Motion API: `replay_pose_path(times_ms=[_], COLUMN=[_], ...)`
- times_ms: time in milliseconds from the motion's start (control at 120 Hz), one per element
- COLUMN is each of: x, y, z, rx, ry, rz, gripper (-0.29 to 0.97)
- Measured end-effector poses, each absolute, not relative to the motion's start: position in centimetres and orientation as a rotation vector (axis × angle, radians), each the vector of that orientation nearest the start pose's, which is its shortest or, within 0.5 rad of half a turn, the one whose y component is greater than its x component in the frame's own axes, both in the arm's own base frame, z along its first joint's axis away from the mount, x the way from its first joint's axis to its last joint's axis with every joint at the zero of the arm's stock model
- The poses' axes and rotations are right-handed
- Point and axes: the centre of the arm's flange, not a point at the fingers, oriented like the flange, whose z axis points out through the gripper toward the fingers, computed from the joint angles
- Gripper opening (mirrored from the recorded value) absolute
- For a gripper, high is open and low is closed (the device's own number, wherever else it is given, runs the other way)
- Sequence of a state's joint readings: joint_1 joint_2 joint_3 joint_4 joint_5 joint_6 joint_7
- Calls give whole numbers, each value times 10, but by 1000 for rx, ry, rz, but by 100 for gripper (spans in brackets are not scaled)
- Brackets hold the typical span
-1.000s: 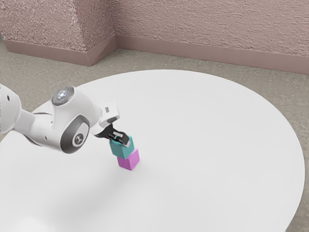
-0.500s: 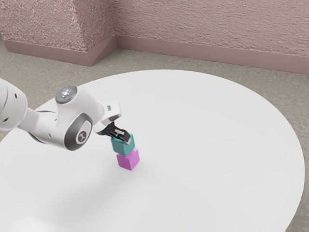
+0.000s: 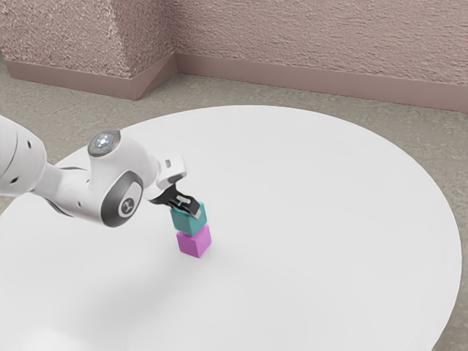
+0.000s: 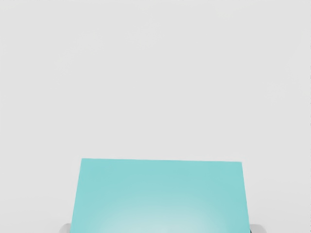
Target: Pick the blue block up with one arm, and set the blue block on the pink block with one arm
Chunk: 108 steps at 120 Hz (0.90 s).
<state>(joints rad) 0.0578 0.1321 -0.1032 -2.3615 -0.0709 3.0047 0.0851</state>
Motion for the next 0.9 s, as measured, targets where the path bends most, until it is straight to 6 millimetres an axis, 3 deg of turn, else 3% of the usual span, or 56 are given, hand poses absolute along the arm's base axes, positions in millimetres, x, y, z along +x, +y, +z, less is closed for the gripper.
replay_pose_path(times_ms=[158, 350, 467, 508, 683, 900], x=[550, 550, 568, 571, 567, 564], y=[-20, -19, -14, -12, -7, -9], z=[331, 338, 384, 392, 387, 385], rx=[-3066, -3061, -3054, -3065, -3117, -3138], ry=[92, 97, 97, 97, 104, 127], rz=[-805, -816, -836, -798, -593, -489], gripper=[49, 60, 63, 64, 66, 67])
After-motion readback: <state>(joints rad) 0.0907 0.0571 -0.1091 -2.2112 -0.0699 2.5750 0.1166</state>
